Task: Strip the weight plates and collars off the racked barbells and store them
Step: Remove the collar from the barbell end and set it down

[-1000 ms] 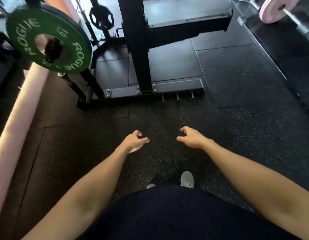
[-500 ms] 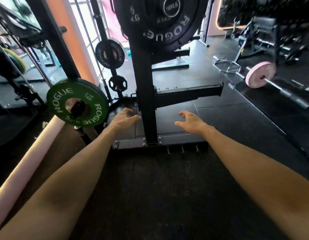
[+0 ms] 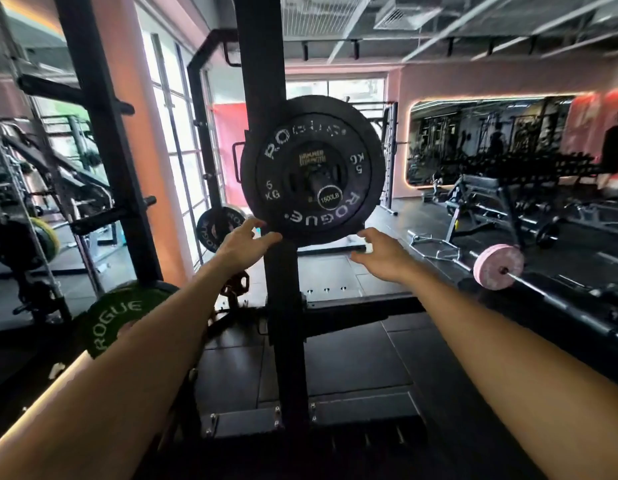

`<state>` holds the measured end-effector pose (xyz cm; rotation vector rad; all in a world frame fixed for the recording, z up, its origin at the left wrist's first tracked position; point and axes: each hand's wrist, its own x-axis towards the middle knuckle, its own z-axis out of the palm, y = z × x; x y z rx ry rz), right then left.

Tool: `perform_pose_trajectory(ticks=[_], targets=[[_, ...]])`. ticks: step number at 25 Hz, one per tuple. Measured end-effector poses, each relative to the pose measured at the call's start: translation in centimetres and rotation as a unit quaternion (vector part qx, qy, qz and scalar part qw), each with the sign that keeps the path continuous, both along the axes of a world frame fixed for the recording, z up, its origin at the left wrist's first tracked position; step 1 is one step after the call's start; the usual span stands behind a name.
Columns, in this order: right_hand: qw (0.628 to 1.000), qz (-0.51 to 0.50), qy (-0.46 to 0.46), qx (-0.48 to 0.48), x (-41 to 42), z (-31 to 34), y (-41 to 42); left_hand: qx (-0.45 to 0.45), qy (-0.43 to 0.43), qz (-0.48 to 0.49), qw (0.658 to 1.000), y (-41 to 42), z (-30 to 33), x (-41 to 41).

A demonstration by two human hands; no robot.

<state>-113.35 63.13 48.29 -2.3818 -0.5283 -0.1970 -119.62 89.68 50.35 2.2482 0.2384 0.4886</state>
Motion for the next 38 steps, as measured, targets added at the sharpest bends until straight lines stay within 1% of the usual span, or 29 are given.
perform_pose_trajectory(ticks=[2,5,9,13,19,25,28,32,34,36,38], targets=[[0.999,0.001,-0.028,0.020,0.9,3.2,-0.7,-0.007,-0.044,-0.006,0.999,-0.6,3.5,1.3],[0.997,-0.001,-0.063,0.049,2.5,7.0,-2.2,0.022,-0.088,-0.010,0.996,-1.9,7.6,2.7],[0.995,-0.001,-0.095,0.044,4.8,10.5,-4.4,0.032,-0.109,0.005,0.994,-3.3,10.4,4.5],[0.994,0.013,-0.100,0.040,7.5,11.7,-5.3,0.039,-0.118,0.040,0.991,-3.8,10.5,6.8],[0.995,0.022,-0.093,0.024,12.5,12.2,-3.8,0.063,-0.093,0.072,0.991,-2.4,9.6,11.8],[0.996,0.029,-0.082,0.014,18.1,12.2,0.6,0.074,-0.072,0.063,0.993,0.4,8.9,19.2],[0.996,0.024,-0.087,0.003,21.8,11.8,3.1,0.099,-0.059,0.060,0.991,1.8,9.1,23.5],[0.997,0.048,-0.066,0.003,25.3,11.1,6.0,0.133,-0.047,0.033,0.989,2.6,8.7,27.5],[0.996,0.056,-0.070,-0.011,26.8,10.6,7.2,0.133,-0.031,0.021,0.990,2.7,8.0,29.0],[0.995,0.058,-0.075,-0.026,28.0,10.2,8.0,0.105,-0.014,0.002,0.994,2.4,7.6,30.0],[0.995,0.065,-0.068,-0.027,28.7,10.0,8.6,0.082,-0.015,0.001,0.996,1.8,7.6,30.5]])
